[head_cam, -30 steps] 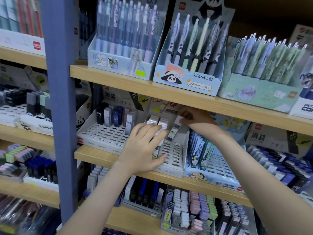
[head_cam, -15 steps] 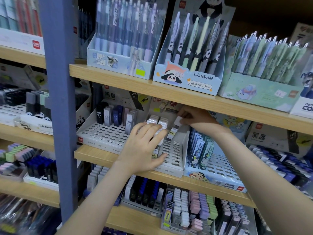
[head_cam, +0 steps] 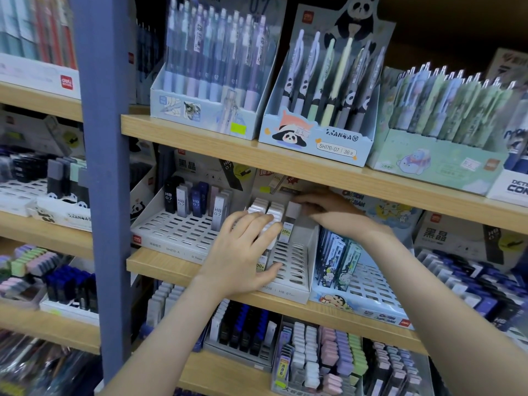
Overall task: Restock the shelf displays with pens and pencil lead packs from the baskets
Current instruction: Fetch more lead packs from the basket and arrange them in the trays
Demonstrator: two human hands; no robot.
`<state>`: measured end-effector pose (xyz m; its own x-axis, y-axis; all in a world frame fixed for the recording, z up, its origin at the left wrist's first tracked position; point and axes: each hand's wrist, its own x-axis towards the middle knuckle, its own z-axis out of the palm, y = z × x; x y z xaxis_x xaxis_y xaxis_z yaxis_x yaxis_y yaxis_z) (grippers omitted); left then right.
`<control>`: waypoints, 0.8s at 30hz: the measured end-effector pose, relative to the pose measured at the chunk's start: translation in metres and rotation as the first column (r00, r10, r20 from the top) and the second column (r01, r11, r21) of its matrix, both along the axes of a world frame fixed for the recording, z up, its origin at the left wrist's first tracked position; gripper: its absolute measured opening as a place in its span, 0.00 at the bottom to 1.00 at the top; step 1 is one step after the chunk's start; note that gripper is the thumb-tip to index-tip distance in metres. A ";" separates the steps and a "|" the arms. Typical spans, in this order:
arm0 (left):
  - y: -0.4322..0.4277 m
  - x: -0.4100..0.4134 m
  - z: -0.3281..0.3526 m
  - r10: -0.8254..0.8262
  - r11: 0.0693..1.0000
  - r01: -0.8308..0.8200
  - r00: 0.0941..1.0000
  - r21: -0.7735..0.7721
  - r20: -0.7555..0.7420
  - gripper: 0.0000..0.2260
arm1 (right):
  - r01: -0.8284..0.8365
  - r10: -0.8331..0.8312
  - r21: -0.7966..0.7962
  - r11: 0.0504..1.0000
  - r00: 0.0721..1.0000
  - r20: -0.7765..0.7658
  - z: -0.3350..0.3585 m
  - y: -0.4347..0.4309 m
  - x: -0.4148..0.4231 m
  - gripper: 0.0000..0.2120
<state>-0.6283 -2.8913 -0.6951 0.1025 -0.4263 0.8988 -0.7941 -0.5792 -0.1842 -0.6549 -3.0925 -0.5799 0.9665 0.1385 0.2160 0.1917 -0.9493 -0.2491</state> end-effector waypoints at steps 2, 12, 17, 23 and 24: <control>0.000 0.000 0.000 0.000 1.000 0.000 1.000 0.001 -0.002 0.28 | 0.014 -0.012 0.051 0.999 1.000 -0.029 0.000 0.000 -0.001 0.17; 0.000 -0.002 0.001 0.016 1.000 -0.016 1.000 0.007 -0.011 0.26 | 0.030 -0.019 0.083 0.996 0.992 -0.128 0.004 0.003 -0.001 0.17; -0.001 -0.002 0.000 0.022 1.000 -0.022 0.999 0.019 -0.023 0.26 | 0.003 -0.014 -0.095 0.995 0.993 -0.117 0.003 0.009 -0.006 0.17; 0.001 -0.010 0.001 0.076 0.996 -0.073 0.996 0.051 -0.049 0.26 | 0.152 -0.151 0.008 0.988 0.987 -0.061 0.005 0.009 -0.025 0.23; 0.000 -0.014 0.000 0.102 0.994 -0.100 0.993 0.042 -0.052 0.26 | 0.191 -0.189 0.035 0.981 0.981 -0.041 0.005 0.008 -0.032 0.24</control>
<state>-0.6421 -2.8916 -0.6948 0.1942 -0.4461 0.8737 -0.7414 -0.6500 -0.1671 -0.6872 -3.0844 -0.5748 0.9820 -0.0560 0.1804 -0.0014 -0.9572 -0.2896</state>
